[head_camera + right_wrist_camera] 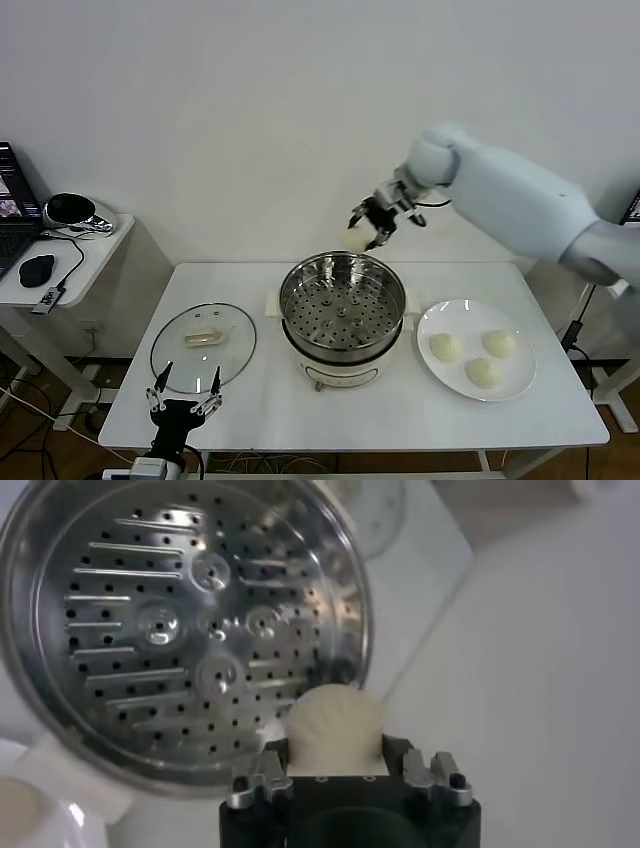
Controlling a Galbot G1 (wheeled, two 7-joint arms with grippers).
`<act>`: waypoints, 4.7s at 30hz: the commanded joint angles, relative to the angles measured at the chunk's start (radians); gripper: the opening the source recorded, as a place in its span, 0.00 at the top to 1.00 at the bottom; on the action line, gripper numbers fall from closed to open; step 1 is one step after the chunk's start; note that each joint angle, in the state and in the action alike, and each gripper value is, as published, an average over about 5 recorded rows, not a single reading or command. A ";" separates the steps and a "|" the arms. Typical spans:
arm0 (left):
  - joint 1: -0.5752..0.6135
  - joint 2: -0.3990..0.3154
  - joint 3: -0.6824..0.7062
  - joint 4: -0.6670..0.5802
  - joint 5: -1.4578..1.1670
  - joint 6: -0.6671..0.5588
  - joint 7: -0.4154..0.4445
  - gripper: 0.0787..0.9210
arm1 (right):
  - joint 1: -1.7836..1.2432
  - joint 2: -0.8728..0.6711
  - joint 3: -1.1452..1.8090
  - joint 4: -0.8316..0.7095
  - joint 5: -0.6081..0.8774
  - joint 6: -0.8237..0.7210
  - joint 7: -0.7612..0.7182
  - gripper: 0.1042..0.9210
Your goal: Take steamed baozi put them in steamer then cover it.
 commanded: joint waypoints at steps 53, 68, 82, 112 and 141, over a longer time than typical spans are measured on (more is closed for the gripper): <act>0.005 0.032 -0.001 -0.077 -0.005 0.101 -0.018 0.12 | 0.122 -0.732 -0.127 0.581 0.135 -0.604 -0.010 0.12; 0.020 0.022 -0.007 -0.083 0.021 0.114 -0.016 0.12 | -0.449 -0.691 0.243 0.356 -0.063 -0.488 -0.005 0.12; 0.033 0.008 -0.028 -0.082 0.027 0.113 -0.010 0.12 | -0.566 -0.445 0.315 0.152 -0.130 -0.396 0.004 0.12; 0.031 0.000 -0.031 -0.079 0.030 0.111 -0.009 0.12 | -0.569 -0.338 0.336 0.038 -0.194 -0.415 0.004 0.39; 0.000 0.027 -0.027 -0.075 0.008 0.119 -0.009 0.12 | 0.195 -0.165 -0.125 0.386 0.486 -0.739 0.086 0.40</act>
